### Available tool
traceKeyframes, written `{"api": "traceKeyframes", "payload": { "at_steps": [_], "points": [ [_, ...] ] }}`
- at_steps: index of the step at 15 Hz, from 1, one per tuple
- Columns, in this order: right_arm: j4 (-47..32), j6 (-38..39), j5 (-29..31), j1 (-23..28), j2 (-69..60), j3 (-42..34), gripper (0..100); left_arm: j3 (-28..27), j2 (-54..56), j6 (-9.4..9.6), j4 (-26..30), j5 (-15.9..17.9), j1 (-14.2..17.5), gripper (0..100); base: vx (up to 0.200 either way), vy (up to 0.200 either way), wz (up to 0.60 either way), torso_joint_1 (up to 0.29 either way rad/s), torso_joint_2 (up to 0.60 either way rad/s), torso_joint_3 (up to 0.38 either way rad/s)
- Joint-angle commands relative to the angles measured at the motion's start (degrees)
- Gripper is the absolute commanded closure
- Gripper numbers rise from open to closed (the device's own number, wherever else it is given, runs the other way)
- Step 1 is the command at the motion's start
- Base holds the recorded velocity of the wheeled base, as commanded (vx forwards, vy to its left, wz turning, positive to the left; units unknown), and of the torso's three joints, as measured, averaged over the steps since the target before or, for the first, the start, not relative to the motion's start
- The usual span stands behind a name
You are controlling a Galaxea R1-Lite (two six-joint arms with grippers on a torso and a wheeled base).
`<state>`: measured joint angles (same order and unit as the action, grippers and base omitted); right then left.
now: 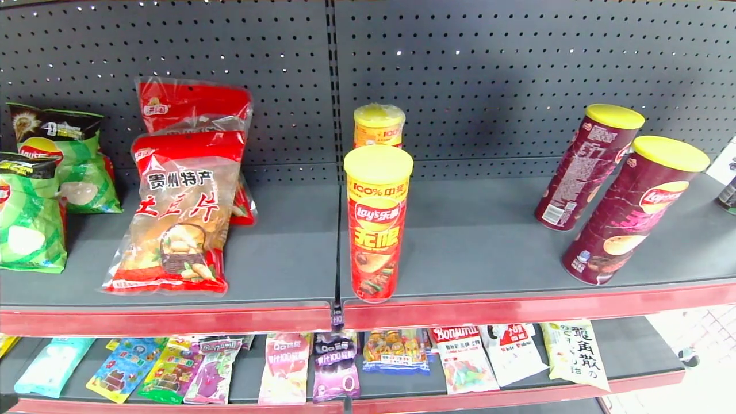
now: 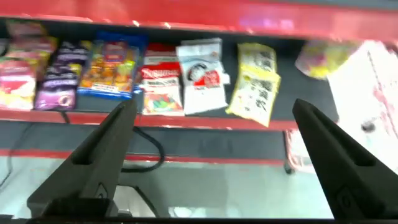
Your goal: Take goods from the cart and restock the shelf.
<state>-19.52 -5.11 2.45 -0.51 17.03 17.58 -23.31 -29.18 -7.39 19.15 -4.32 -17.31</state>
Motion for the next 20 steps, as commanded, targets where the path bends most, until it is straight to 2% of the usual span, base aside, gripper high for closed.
{"api": "traceKeyframes", "payload": {
  "at_steps": [1, 2, 5, 6, 7, 8, 9, 10, 11, 12, 13, 14, 17, 18, 20],
  "points": [
    [-3.07, -0.17, -0.25, 3.94, -7.36, -0.97, 0, 3.97, 15.82, -1.67, 6.86, -1.92, 10.81, 0, 0.0, 0.0, 0.0, 0.0, 0.0, 0.0],
    [-4.3, -0.34, -0.34, 4.2, -9.91, -1.85, 0, 5.64, 18.99, -1.67, 6.95, -1.92, 11.95, 0, 0.0, 0.0, 0.0, 0.0, 0.0, 0.0],
    [-3.42, -0.25, -0.17, 3.85, -12.02, -5.01, 0, 9.77, 24.0, -1.23, 4.84, -1.75, 11.86, 0, 0.0, 0.0, 0.0, 0.0, 0.0, 0.0],
    [-3.16, -0.08, -0.17, 3.85, -12.02, -5.63, 0, 10.65, 24.0, -1.05, 1.33, 0.01, 11.86, 0, 0.0, 0.0, 0.0, 0.0, 0.0, 0.0],
    [-1.58, 0.1, -0.25, 3.85, -12.02, -6.5, 0, 12.76, 24.0, -0.43, -2.63, 4.93, 11.86, 0, 0.0, 0.0, 0.0, 0.0, 0.0, 0.0],
    [0.27, 0.19, -0.52, 3.85, -12.02, -7.21, 0, 15.75, 24.0, 1.85, -6.58, 8.62, 11.86, 0, 0.0, 0.0, 0.0, 0.0, 0.0, 0.0],
    [1.41, 0.36, -0.52, 3.85, -12.02, -7.91, 0, 17.95, 24.0, 4.57, -10.63, 10.47, 11.86, 0, 0.0, 0.0, 0.0, 0.0, 0.0, 0.0],
    [3.61, 0.19, -0.6, 3.85, -12.02, -8.88, 0, 18.56, 24.0, 5.72, -12.12, 12.05, 11.86, 0, 0.0, 0.0, 0.0, 0.0, 0.0, 0.0],
    [12.4, 0.1, -0.87, 3.76, -12.02, -13.01, 0, 18.74, 24.0, 6.6, -12.21, 13.81, 11.86, 0, 0.0, 0.0, 0.0, 0.0, 0.0, 0.0],
    [22.15, 0.45, -2.89, 3.85, -12.02, -17.14, 0, 19.0, 24.0, 6.24, -12.65, 10.38, 11.86, 0, 0.0, 0.0, 0.0, 0.0, 0.0, 0.0],
    [23.74, 0.71, -3.94, 3.85, -12.02, -17.58, 0, 19.35, 24.0, 6.16, -13.44, 6.86, 11.86, 0, 0.0, 0.0, 0.0, 0.0, 0.0, 0.0],
    [22.94, 1.33, -4.21, 3.85, -12.02, -17.58, 0, 21.29, 24.0, 6.33, -17.75, 0.98, 11.86, 0, 0.0, 0.0, 0.0, 0.0, 0.0, 0.0],
    [21.89, 1.15, -4.3, 3.76, -12.02, -17.58, 0, 23.13, 24.0, 5.1, -20.91, -0.17, 11.86, 0, 0.0, 0.0, 0.0, 0.0, 0.0, 0.0],
    [19.17, 3.79, -2.1, 3.76, -12.02, -17.58, 0, 23.22, 23.91, 4.31, -19.06, 1.42, 11.86, 0, 0.0, 0.0, 0.0, 0.0, 0.0, 0.0],
    [19.25, 4.67, -1.57, 3.76, -12.02, -17.58, 0, 23.13, 23.82, 4.84, -18.98, 3.26, 11.95, 0, 0.0, 0.0, 0.0, 0.0, 0.0, 0.0]
  ]
}}
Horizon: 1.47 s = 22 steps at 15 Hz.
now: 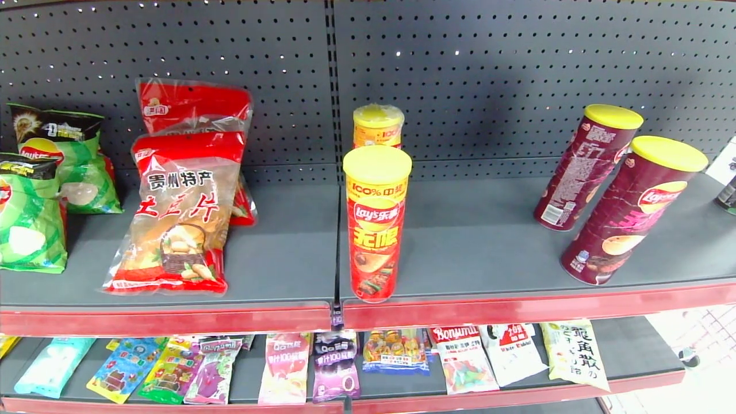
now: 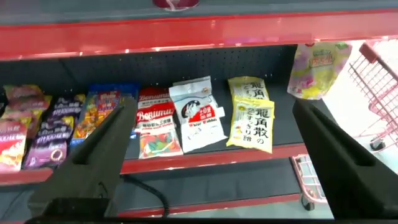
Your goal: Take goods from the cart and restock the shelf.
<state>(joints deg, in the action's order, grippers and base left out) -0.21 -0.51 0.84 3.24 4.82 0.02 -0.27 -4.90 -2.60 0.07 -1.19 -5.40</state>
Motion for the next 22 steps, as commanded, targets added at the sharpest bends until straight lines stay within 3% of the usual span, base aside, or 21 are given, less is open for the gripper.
{"api": "traceKeyframes", "payload": {
  "at_steps": [1, 2, 4, 6, 8, 9, 18, 22],
  "points": [
    [-0.06, 0.25, 0.04, 0.01, 0.19, -0.02, 0, 0.09, -0.37, 0.4, 0.1, 0.05, 1.62, 0, 0.0, 0.0, 0.0, 0.0, 0.0, 0.0],
    [-0.06, 0.16, 0.04, 0.01, 0.19, -0.02, 0, 0.09, -0.55, 0.4, 0.1, 0.05, 5.14, 0, 0.0, 0.0, 0.0, 0.0, 0.0, 0.0],
    [-0.06, 0.07, -0.23, -0.96, -0.33, -0.02, 0, 0.09, 0.42, 0.49, 0.1, 0.05, 7.42, 0, 0.0, 0.0, 0.0, 0.0, 0.0, 0.0],
    [-0.06, 0.16, -1.72, -4.47, -2.44, -0.02, 0, 0.09, 4.9, 0.93, 0.1, 1.19, 5.14, 0, 0.0, 0.0, 0.0, 0.0, 0.0, 0.0],
    [0.03, 0.34, -0.75, -3.42, -4.82, -0.02, 0, 0.18, 4.9, 1.28, 0.1, 1.02, 5.31, 0, 0.0, 0.0, 0.0, 0.0, 0.0, 0.0],
    [0.03, 0.69, 0.57, -3.42, -4.73, -0.02, 0, 0.18, 4.9, 2.6, 0.1, 0.14, 5.31, 0, 0.0, 0.0, 0.0, 0.0, 0.0, 0.0],
    [-0.06, 0.25, -0.14, -3.42, -4.73, -0.02, 0, 0.18, 4.9, 2.6, 0.1, -0.3, 5.31, 0, 0.0, 0.0, 0.0, 0.0, 0.0, 0.0],
    [-0.06, 0.25, -0.14, -3.42, -4.73, -0.02, 0, 0.18, 4.9, 2.68, 0.1, -0.21, 5.31, 0, -0.15, 0.0, 0.0, 0.01, 0.0, 0.001]
  ]
}}
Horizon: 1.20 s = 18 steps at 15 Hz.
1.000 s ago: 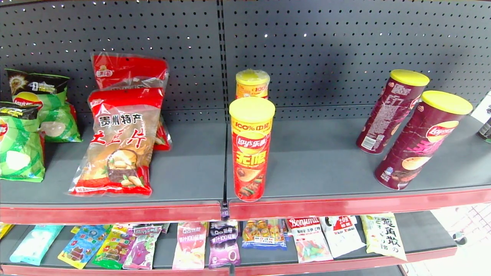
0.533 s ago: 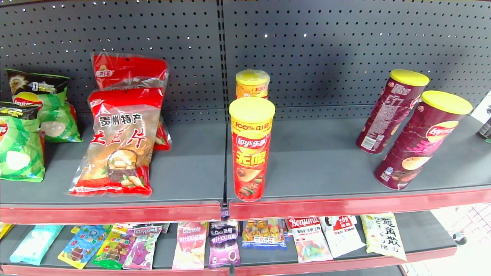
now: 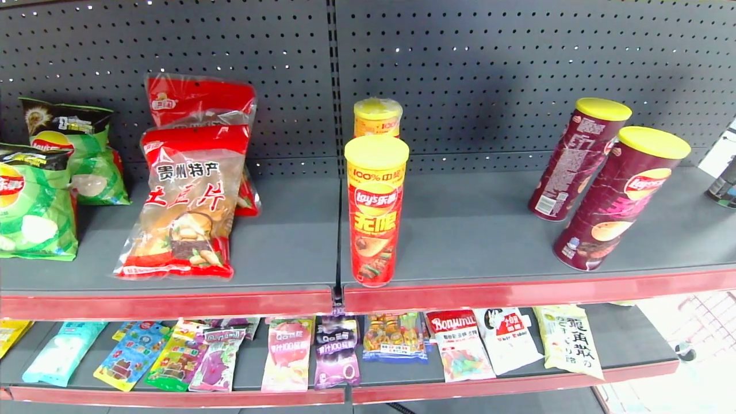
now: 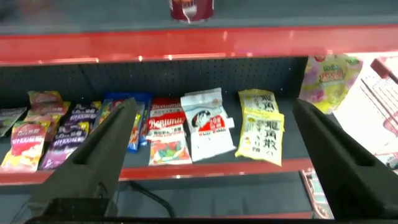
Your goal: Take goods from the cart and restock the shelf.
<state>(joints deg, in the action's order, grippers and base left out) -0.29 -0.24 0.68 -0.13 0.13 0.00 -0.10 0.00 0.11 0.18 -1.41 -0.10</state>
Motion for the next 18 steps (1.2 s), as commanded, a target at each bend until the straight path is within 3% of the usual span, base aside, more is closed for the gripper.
{"api": "traceKeyframes", "payload": {
  "at_steps": [1, 18],
  "points": [
    [0.03, -0.02, 0.02, -0.04, -0.05, 0.0, 0, 0.01, 0.0, -0.02, -0.01, -0.08, 0.01, 0, 0.0, 0.0, 0.0, 0.0, 0.0, 0.0],
    [0.03, 0.07, 0.11, -0.04, -0.05, 0.0, 0, 0.01, 0.0, -0.02, -0.01, -0.17, 0.01, 0, 0.0, -0.188, 0.0, 0.007, 0.0, 0.002]
  ]
}}
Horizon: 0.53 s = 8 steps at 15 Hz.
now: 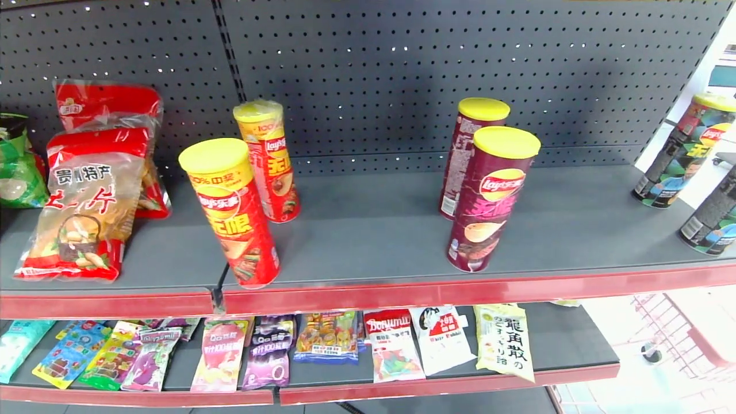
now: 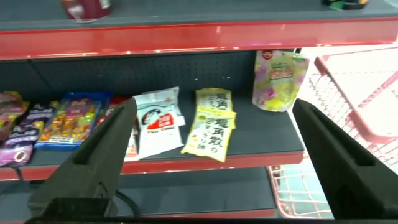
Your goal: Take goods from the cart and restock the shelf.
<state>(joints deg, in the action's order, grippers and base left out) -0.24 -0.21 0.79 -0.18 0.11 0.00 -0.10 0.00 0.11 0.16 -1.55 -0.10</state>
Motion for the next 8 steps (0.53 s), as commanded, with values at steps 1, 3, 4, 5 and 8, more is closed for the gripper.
{"api": "traceKeyframes", "payload": {
  "at_steps": [1, 3, 4, 5, 8],
  "points": [
    [-0.02, -0.06, 0.0, 0.01, -0.02, 0.0, 0, 0.01, 0.0, -0.02, 0.02, -0.03, 0.01, 0, 0.0, -0.2, 0.0, 0.002, 0.0, 0.002],
    [-0.02, -0.06, 0.0, 0.01, -0.02, 0.0, 0, 0.01, 0.0, -0.02, 0.02, -0.03, 0.01, 0, 0.0, -0.2, 0.0, 0.0, 0.0, 0.005],
    [-0.02, -0.06, 0.0, 0.01, -0.02, 0.0, 0, 0.01, 0.0, -0.02, 0.02, -0.03, 0.01, 0, 0.0, -0.2, 0.0, -0.002, 0.0, 0.002],
    [-0.02, -0.06, 0.0, 0.01, -0.02, 0.0, 0, 0.01, 0.0, -0.02, 0.02, -0.03, 0.01, 0, 0.0, -0.2, 0.0, 0.012, 0.0, 0.002],
    [-0.02, 0.03, 0.0, 0.01, -0.02, 0.0, 0, 0.01, 0.0, -0.02, 0.02, -0.03, 0.01, 0, 0.0, -0.2, 0.0, 0.005, 0.0, 0.007]
  ]
}}
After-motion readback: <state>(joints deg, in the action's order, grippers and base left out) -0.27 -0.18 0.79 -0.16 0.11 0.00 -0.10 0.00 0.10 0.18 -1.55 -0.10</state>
